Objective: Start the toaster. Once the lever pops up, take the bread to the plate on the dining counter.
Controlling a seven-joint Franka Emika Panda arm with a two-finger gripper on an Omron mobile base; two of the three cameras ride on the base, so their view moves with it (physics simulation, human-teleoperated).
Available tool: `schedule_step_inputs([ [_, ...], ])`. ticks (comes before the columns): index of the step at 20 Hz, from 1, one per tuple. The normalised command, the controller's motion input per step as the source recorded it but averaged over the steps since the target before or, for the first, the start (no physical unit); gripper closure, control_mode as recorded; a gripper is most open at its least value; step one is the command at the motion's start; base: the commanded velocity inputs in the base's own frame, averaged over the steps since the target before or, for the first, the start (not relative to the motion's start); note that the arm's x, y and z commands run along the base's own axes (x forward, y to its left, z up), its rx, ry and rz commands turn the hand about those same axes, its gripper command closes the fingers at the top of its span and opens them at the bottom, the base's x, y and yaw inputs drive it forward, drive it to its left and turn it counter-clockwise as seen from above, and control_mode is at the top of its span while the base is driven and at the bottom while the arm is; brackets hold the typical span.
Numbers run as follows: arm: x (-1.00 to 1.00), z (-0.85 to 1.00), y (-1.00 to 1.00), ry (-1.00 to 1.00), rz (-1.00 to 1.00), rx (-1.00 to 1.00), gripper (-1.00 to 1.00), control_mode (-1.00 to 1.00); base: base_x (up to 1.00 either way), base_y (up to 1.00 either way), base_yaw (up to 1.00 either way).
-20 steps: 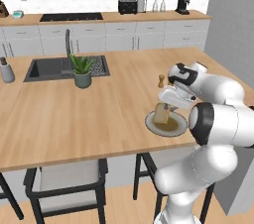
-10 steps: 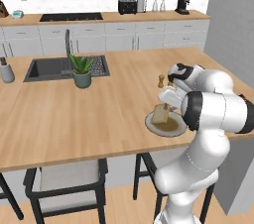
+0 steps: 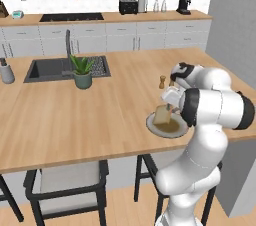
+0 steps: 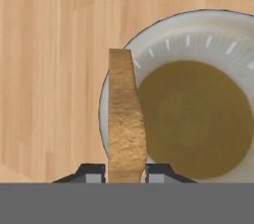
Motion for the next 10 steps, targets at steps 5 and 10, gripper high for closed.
schedule_step_inputs([
  [5,-0.13,-0.01,-0.11,0.0,-0.01,0.0,-1.0,-1.0,0.0,0.0,0.0],
  [10,-0.3,0.0,-0.4,0.0,-0.08,0.0,-1.0,-1.0,0.0,0.0,0.0],
])
